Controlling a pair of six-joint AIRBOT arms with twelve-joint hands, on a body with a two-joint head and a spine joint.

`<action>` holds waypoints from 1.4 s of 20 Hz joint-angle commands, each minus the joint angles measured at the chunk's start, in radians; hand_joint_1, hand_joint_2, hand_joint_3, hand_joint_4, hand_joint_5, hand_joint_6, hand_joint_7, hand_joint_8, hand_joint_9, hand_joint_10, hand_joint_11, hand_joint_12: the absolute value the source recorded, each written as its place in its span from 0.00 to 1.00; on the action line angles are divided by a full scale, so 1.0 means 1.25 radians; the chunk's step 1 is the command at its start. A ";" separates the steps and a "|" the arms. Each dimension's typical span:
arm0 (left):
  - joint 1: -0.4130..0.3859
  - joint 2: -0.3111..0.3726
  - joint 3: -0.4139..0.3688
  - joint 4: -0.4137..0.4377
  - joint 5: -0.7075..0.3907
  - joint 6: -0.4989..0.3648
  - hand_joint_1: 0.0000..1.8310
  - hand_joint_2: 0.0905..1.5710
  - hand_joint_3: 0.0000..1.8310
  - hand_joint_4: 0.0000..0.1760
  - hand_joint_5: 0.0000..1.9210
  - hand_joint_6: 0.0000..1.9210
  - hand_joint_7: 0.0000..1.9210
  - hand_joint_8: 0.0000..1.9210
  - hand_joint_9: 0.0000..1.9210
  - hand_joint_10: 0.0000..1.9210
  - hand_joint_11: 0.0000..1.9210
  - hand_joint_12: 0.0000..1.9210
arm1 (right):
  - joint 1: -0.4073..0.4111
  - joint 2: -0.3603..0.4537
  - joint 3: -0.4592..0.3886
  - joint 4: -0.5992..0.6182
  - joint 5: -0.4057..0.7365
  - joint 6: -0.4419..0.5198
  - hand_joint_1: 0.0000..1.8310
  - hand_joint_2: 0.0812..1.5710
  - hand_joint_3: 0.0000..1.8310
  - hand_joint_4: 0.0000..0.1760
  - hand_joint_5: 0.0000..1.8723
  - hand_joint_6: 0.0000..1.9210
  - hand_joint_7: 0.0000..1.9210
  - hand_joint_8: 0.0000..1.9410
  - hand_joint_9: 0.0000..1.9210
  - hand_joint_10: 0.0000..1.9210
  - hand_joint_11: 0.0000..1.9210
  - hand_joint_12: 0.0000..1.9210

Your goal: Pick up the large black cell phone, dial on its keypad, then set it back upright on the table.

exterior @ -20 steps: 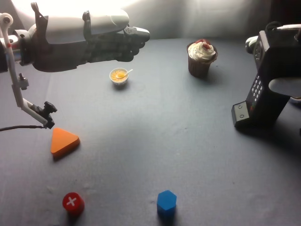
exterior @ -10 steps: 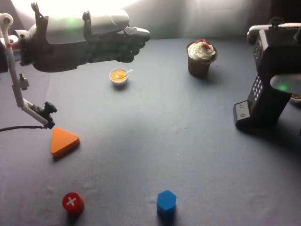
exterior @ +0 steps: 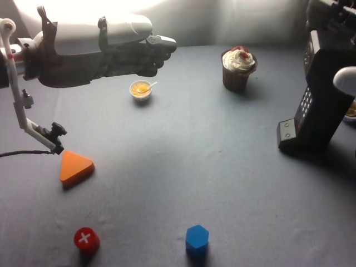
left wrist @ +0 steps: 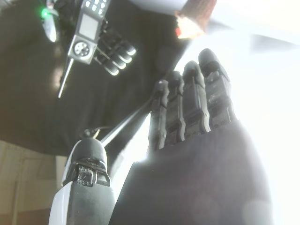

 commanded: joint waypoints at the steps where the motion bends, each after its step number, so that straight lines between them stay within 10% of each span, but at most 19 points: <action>1: -0.016 0.003 -0.004 -0.055 -0.053 -0.004 0.00 0.74 0.00 0.00 0.10 0.00 0.09 0.00 0.07 0.00 0.00 0.19 | -0.002 0.012 0.006 0.042 0.094 0.009 0.25 0.57 0.00 0.43 0.00 0.00 0.00 0.00 0.00 0.00 0.00 0.00; 13: -0.007 0.006 -0.012 -0.054 -0.053 -0.003 0.00 0.73 0.00 0.00 0.10 0.00 0.08 0.00 0.06 0.00 0.00 0.16 | -0.096 0.141 -0.124 0.094 0.161 -0.049 0.09 0.53 0.00 0.51 0.00 0.00 0.00 0.00 0.00 0.00 0.00 0.00; 28: -0.004 0.016 -0.042 -0.055 -0.053 -0.003 0.00 0.72 0.00 0.00 0.11 0.00 0.10 0.00 0.08 0.00 0.00 0.21 | -0.579 0.584 -0.758 0.470 0.284 -0.207 0.09 0.58 0.01 0.34 0.00 0.00 0.00 0.00 0.00 0.00 0.03 0.02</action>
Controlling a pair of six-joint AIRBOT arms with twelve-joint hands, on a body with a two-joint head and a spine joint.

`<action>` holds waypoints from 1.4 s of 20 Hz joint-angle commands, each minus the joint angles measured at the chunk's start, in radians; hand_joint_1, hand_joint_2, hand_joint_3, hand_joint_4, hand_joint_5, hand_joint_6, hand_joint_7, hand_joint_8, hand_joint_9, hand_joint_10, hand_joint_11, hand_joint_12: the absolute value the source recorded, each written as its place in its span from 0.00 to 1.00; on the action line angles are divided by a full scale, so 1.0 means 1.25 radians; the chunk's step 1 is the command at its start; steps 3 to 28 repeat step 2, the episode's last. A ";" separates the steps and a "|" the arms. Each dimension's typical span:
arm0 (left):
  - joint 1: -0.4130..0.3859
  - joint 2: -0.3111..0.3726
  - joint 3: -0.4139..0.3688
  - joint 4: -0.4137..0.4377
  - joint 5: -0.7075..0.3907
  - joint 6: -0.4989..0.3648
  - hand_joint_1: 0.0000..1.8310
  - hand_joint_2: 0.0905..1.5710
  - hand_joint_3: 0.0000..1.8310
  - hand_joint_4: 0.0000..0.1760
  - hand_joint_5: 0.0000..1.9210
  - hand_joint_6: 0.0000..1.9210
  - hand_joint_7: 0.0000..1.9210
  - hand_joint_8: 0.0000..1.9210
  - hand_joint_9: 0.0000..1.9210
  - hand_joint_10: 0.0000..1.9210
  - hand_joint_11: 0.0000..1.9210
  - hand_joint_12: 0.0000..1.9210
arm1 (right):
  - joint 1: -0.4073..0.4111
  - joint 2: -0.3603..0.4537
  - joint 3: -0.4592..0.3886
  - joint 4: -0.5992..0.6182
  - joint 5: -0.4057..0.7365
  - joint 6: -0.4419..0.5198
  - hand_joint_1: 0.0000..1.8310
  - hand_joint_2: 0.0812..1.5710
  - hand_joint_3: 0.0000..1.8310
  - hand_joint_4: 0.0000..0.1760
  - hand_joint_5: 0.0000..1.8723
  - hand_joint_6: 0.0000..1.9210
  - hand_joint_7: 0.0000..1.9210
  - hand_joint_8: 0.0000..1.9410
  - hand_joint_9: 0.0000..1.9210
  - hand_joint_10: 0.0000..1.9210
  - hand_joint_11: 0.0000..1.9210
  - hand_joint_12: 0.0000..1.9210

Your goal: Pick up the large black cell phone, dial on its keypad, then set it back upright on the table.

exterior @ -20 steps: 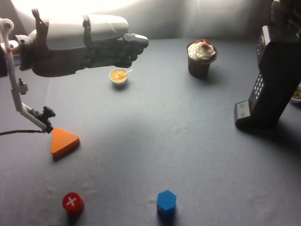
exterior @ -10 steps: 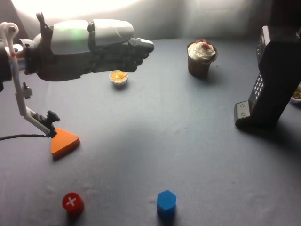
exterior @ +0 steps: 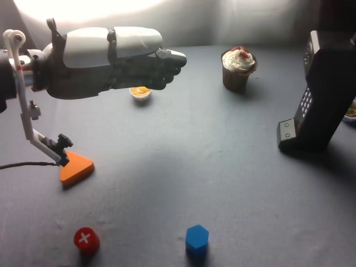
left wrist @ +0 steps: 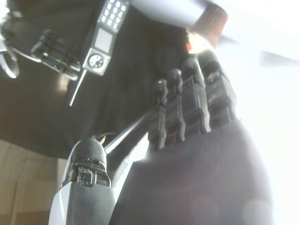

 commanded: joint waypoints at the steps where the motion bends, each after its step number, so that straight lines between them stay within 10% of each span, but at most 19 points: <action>1: -0.017 0.012 -0.003 -0.055 -0.056 -0.006 0.00 0.72 0.00 0.00 0.11 0.00 0.11 0.00 0.09 0.00 0.00 0.23 | -0.019 0.012 -0.038 0.076 0.089 0.005 0.09 0.58 0.01 0.38 0.00 0.00 0.00 0.00 0.00 0.00 0.02 0.01; 28: -0.017 0.012 -0.002 -0.055 -0.056 -0.006 0.00 0.72 0.00 0.00 0.11 0.00 0.11 0.00 0.08 0.00 0.00 0.21 | -0.040 0.021 -0.079 0.129 0.089 0.010 0.06 0.58 0.01 0.46 0.00 0.00 0.00 0.00 0.00 0.00 0.00 0.01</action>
